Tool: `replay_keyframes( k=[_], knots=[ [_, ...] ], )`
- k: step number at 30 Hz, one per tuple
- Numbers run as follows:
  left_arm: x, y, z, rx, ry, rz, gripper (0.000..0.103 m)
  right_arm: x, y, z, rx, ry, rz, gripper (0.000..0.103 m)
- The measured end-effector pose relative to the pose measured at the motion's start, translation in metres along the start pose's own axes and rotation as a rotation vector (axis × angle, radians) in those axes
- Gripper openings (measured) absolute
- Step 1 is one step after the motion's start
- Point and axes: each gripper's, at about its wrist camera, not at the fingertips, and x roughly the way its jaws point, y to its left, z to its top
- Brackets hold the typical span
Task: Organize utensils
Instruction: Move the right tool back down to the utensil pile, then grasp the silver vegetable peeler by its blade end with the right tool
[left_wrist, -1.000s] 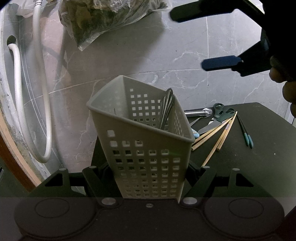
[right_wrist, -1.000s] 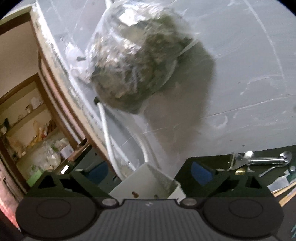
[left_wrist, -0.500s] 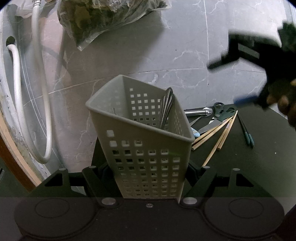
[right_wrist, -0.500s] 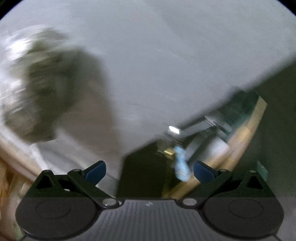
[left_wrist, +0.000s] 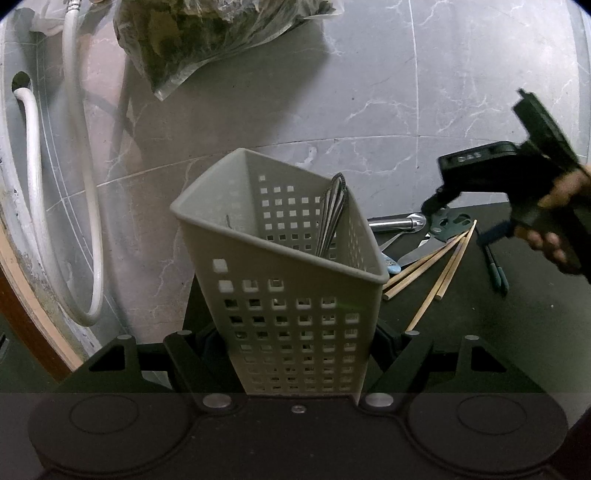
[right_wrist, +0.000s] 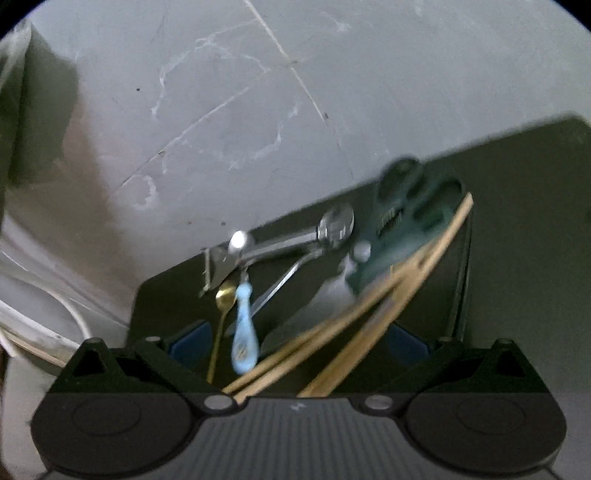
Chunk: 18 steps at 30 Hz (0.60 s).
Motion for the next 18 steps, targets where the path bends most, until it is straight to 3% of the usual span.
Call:
replay_keyframes(
  k=[6,11,18],
  knots=[
    [0.000,0.000,0.001,-0.001,0.002,0.004,0.078,0.032,0.025,0.026,-0.308,-0.052,-0.059,0.103],
    [-0.001,0.000,0.001,-0.002,0.007,0.006,0.078,0.066,0.048,0.036,-0.599,-0.012,-0.067,0.103],
    [-0.001,-0.002,0.003,-0.005,0.011,0.012,0.078,0.093,0.066,0.039,-0.802,0.027,-0.112,0.103]
  ],
)
